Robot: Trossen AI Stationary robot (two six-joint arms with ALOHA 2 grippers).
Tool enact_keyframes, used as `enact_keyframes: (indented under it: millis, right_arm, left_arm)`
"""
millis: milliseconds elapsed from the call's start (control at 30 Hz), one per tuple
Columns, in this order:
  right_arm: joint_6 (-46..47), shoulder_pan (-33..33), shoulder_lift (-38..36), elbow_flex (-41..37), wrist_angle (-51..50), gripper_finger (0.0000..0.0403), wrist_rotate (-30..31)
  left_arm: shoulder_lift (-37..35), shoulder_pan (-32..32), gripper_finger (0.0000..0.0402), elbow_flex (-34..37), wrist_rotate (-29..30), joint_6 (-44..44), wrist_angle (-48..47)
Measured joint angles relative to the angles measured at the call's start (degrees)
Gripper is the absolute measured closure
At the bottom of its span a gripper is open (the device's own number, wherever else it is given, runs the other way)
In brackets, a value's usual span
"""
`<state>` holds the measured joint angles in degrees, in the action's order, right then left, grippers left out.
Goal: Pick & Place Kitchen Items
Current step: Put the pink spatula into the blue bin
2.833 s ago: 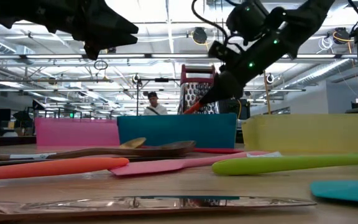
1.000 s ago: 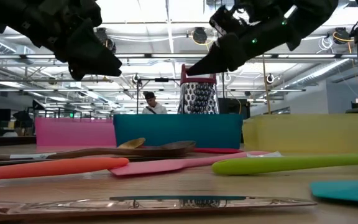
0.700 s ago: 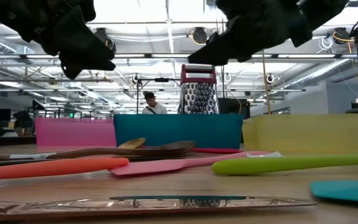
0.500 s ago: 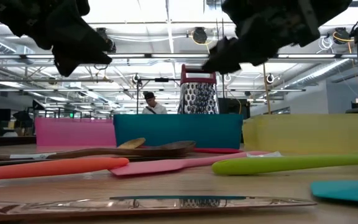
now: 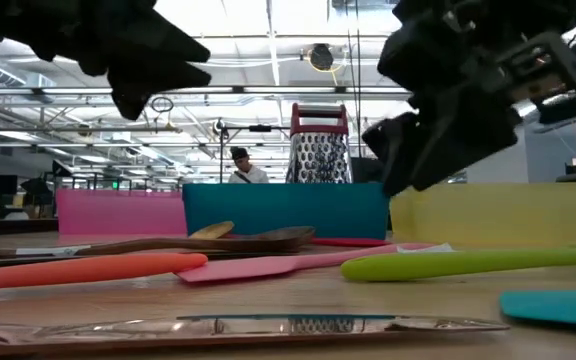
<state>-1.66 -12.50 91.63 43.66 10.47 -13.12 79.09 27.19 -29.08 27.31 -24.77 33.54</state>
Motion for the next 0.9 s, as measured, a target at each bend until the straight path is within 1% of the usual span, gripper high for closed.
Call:
enact_keyframes:
  millis: [133,267,367,500,600,700,800,900]
  right_arm:
    - [2.7,0.0,1.2,-5.3,5.4,0.0269,3.0]
    - [2.6,0.0,1.4,-10.4,16.9,0.0268,2.8]
    - [0.9,0.0,1.4,-12.7,21.2,0.0268,2.8]
    - [1.0,0.1,1.4,-13.4,21.3,0.0268,2.6]
    - [0.6,-0.1,2.2,-13.4,22.8,0.0268,2.6]
    - [0.0,-0.1,4.6,-13.4,26.2,0.0268,2.6]
    - [0.0,-0.1,7.9,-13.3,28.4,0.0268,2.7]
    - [-0.1,0.1,9.9,-13.3,31.7,0.0268,2.6]
  left_arm:
    - [4.3,-0.2,0.0261,-3.2,-1.7,3.8,-0.2]
    - [8.1,-0.7,0.0261,-7.4,-1.8,10.3,-2.5]
    - [9.4,-2.0,0.0259,-10.3,-2.3,11.6,-5.0]
    - [9.6,-4.4,0.0238,-12.0,-6.2,10.6,-7.9]
    - [9.6,-5.2,0.0211,-12.0,-6.5,10.5,-7.9]
    - [9.6,-5.4,0.0188,-12.0,-6.7,10.0,-8.0]
    - [9.6,-5.4,0.0176,-12.0,-6.7,9.4,-8.5]
    - [9.6,-5.3,0.0172,-12.0,-6.6,9.4,-8.3]
